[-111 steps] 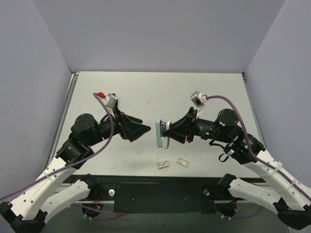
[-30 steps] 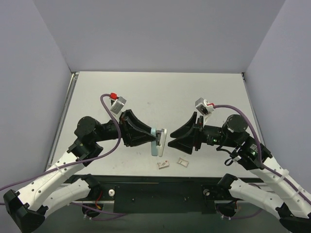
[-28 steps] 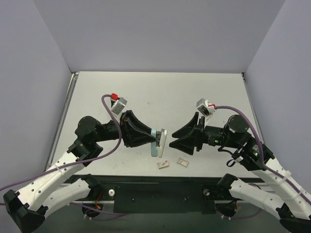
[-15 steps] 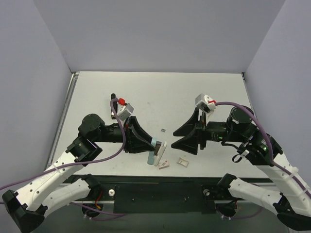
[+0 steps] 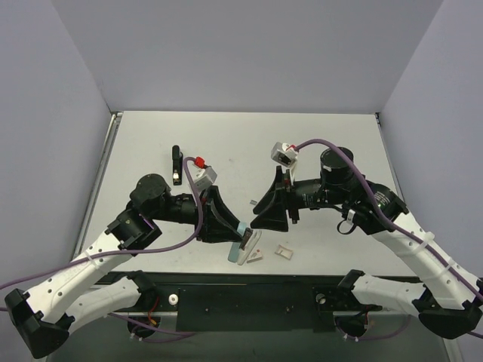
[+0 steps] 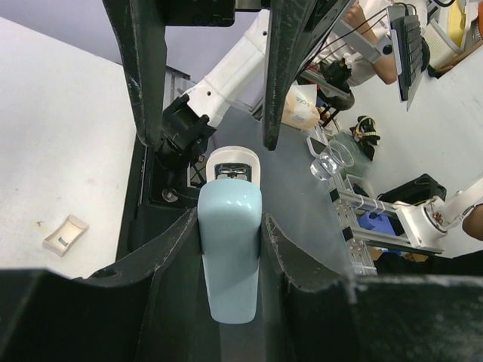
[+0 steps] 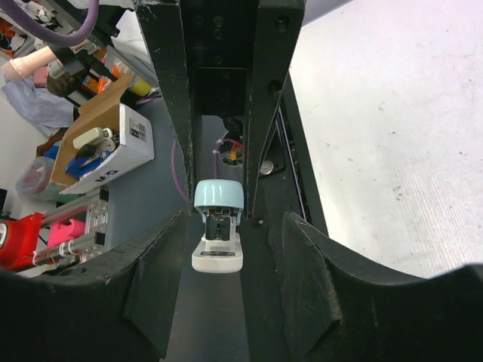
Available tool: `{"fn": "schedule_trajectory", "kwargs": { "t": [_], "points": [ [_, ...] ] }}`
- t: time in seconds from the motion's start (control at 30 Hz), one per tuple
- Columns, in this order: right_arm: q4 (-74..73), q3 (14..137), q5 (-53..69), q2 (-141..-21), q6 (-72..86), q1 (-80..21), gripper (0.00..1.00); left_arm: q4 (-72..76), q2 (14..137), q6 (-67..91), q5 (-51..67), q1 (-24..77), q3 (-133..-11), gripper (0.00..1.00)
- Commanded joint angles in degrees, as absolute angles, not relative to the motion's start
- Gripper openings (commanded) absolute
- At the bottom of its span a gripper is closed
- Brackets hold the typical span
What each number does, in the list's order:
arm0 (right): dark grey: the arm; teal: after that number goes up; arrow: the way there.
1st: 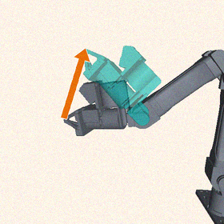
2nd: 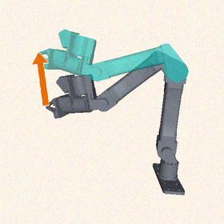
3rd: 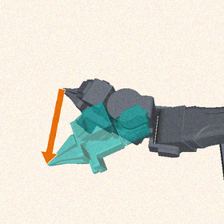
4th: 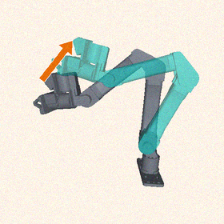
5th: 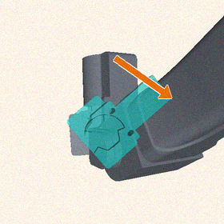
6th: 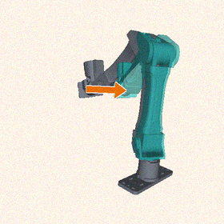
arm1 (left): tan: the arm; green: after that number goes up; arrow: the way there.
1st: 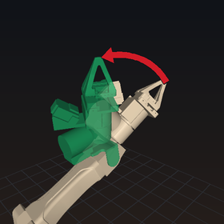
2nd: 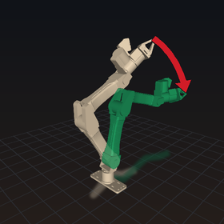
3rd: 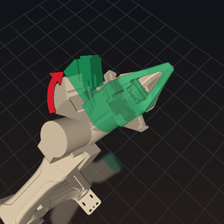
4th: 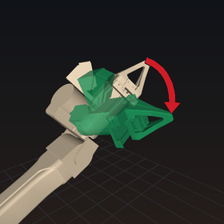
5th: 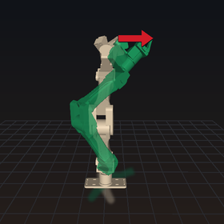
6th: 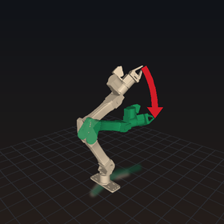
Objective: Unload the staples from the stapler
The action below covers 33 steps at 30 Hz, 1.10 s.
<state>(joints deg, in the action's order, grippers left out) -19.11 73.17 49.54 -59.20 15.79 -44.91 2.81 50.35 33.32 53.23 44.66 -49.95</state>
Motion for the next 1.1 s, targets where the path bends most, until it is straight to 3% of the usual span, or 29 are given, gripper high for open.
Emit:
{"fn": "schedule_trajectory", "kwargs": {
  "t": [0.0,0.7,0.93,1.07],
  "points": [
    [-19.51,76.2,52.65,-60.11,13.45,-46.4,0.48,2.9,50.36,31.64,54.14,45.0,-53.52,0.0],
    [-24.52,76.38,51.15,-63.01,8.09,-51.15,0.43,3.08,50.71,31.64,54.49,46.23,-53.96,0.0],
    [-25.05,76.38,50.36,-63.11,7.3,-51.68,0.37,2.73,51.42,31.11,54.14,47.46,-53.96,0.0],
    [-25.4,76.03,50.19,-63.1,6.77,-51.77,0.27,2.37,51.77,30.76,53.7,47.81,-54.14,0.0]
  ]
}}
